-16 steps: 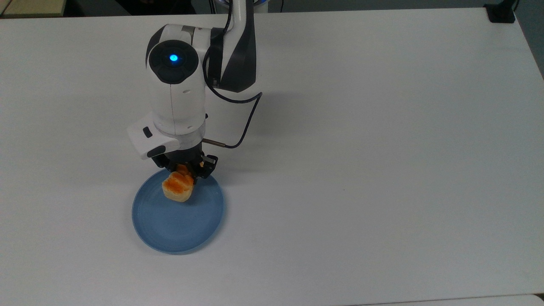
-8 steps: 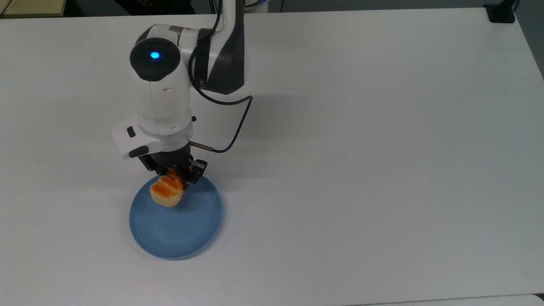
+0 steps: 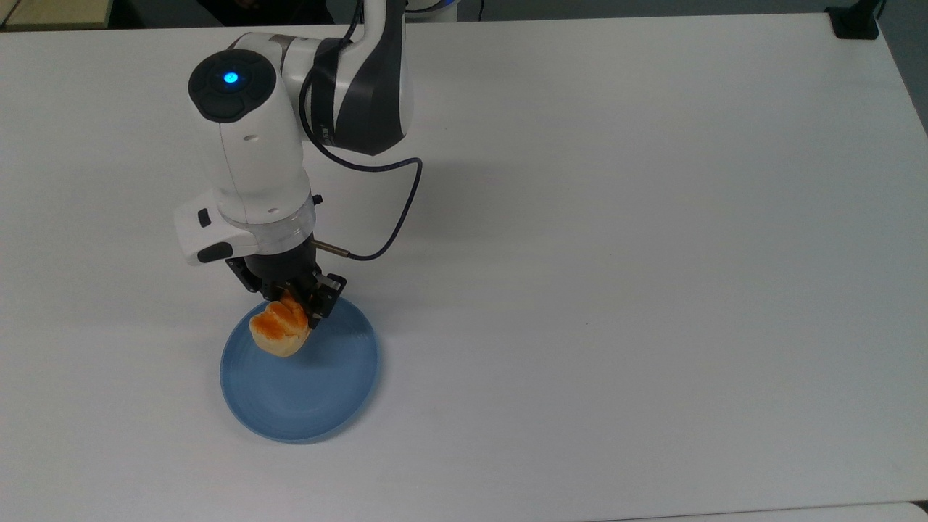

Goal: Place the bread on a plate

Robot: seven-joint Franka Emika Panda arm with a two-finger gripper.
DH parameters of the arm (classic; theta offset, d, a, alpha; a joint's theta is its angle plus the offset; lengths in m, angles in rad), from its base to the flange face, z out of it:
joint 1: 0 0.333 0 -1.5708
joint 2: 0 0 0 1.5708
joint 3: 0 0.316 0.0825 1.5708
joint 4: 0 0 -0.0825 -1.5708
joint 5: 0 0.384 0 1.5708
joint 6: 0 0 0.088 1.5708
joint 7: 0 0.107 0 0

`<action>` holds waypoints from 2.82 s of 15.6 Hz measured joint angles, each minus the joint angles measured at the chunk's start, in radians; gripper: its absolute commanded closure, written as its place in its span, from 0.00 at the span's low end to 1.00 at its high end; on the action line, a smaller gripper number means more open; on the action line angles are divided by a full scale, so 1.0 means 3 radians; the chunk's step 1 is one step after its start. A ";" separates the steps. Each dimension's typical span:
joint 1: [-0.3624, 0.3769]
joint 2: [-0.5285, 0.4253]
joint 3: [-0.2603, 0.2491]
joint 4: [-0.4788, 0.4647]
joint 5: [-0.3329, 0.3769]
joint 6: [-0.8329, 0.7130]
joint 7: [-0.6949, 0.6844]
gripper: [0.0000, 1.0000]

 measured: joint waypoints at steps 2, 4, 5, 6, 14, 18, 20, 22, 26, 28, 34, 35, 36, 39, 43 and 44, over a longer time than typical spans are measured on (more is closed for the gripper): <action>0.0002 0.0095 0.0002 0.0131 0.0011 0.0000 0.0198 0.55; 0.0005 0.0189 0.0003 0.0233 0.0012 0.0068 0.0371 0.54; 0.0007 0.0229 0.0004 0.0264 0.0012 0.0121 0.0427 0.48; 0.0009 0.0264 0.0005 0.0287 0.0012 0.0150 0.0459 0.21; 0.0012 0.0317 0.0004 0.0316 0.0011 0.0174 0.0434 0.00; 0.0012 0.0306 0.0002 0.0336 0.0011 0.0174 0.0426 0.00; 0.0004 0.0224 -0.0006 0.0342 0.0011 0.0154 0.0393 0.00; -0.0020 -0.0001 -0.0014 0.0342 0.0011 -0.0224 0.0204 0.00; -0.0093 -0.0667 -0.0019 0.0304 0.0011 -0.1314 -0.0545 0.00; -0.0112 -0.0987 -0.0021 0.0243 0.0011 -0.1692 -0.0995 0.00; -0.0150 -0.1849 -0.0075 -0.0092 0.0012 -0.2325 -0.1260 0.00; -0.0143 -0.2000 -0.0107 -0.0201 0.0012 -0.2340 -0.1262 0.00; -0.0119 -0.2141 -0.0150 -0.0317 0.0018 -0.2341 -0.1270 0.00; 0.0154 -0.2421 -0.0328 -0.0615 0.0034 -0.2341 -0.1250 0.00; 0.0326 -0.2424 -0.0363 -0.0817 0.0035 -0.1999 -0.0965 0.00; 0.0336 -0.2421 -0.0363 -0.0838 0.0036 -0.1963 -0.0866 0.00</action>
